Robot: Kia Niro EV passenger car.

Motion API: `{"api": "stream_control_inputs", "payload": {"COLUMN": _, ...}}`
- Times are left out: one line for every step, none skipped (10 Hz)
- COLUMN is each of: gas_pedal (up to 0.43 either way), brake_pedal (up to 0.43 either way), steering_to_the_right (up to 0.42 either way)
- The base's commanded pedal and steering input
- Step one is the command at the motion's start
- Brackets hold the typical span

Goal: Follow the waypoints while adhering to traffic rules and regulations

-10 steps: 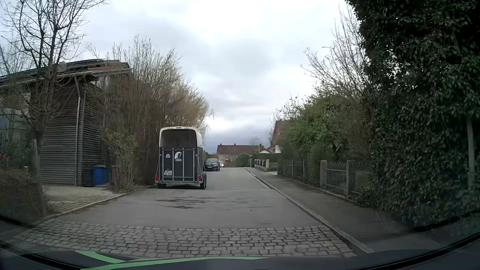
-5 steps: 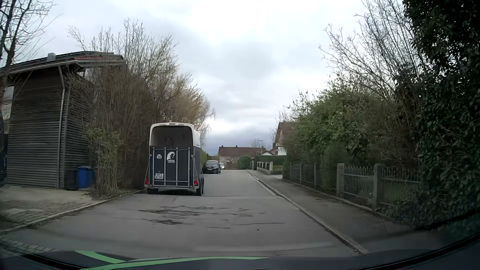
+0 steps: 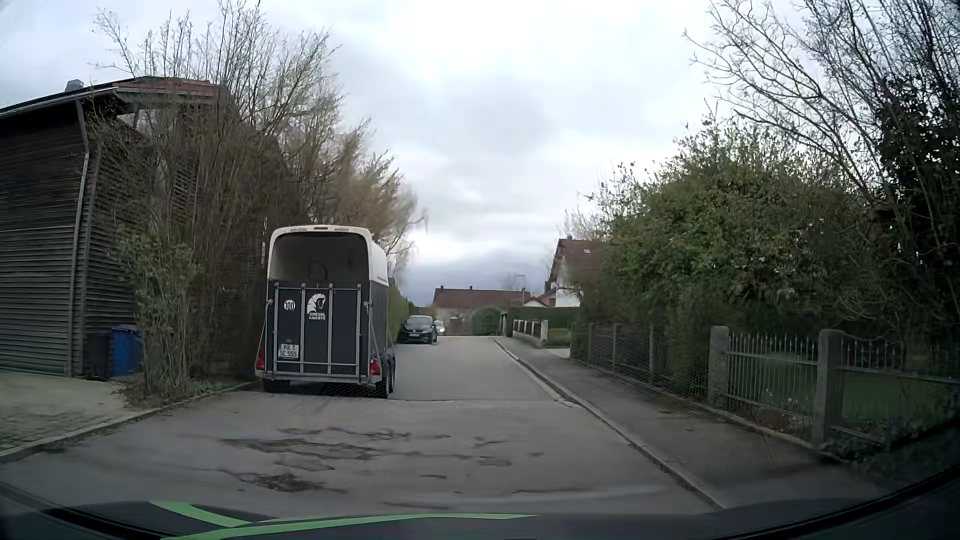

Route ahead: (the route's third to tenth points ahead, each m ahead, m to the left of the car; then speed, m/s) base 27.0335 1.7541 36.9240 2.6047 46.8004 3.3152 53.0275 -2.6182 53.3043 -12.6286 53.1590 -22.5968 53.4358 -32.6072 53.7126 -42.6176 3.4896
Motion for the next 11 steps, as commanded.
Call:
{"api": "stream_control_inputs", "payload": {"gas_pedal": 0.0, "brake_pedal": 0.0, "steering_to_the_right": 0.016}}
{"api": "stream_control_inputs", "payload": {"gas_pedal": 0.0, "brake_pedal": 0.0, "steering_to_the_right": 0.017}}
{"api": "stream_control_inputs", "payload": {"gas_pedal": 0.008, "brake_pedal": 0.0, "steering_to_the_right": 0.016}}
{"api": "stream_control_inputs", "payload": {"gas_pedal": 0.138, "brake_pedal": 0.0, "steering_to_the_right": 0.015}}
{"api": "stream_control_inputs", "payload": {"gas_pedal": 0.157, "brake_pedal": 0.0, "steering_to_the_right": 0.015}}
{"api": "stream_control_inputs", "payload": {"gas_pedal": 0.157, "brake_pedal": 0.0, "steering_to_the_right": 0.016}}
{"api": "stream_control_inputs", "payload": {"gas_pedal": 0.157, "brake_pedal": 0.0, "steering_to_the_right": 0.015}}
{"api": "stream_control_inputs", "payload": {"gas_pedal": 0.189, "brake_pedal": 0.0, "steering_to_the_right": 0.01}}
{"api": "stream_control_inputs", "payload": {"gas_pedal": 0.197, "brake_pedal": 0.0, "steering_to_the_right": 0.008}}
{"api": "stream_control_inputs", "payload": {"gas_pedal": 0.197, "brake_pedal": 0.0, "steering_to_the_right": 0.006}}
{"api": "stream_control_inputs", "payload": {"gas_pedal": 0.197, "brake_pedal": 0.0, "steering_to_the_right": 0.005}}
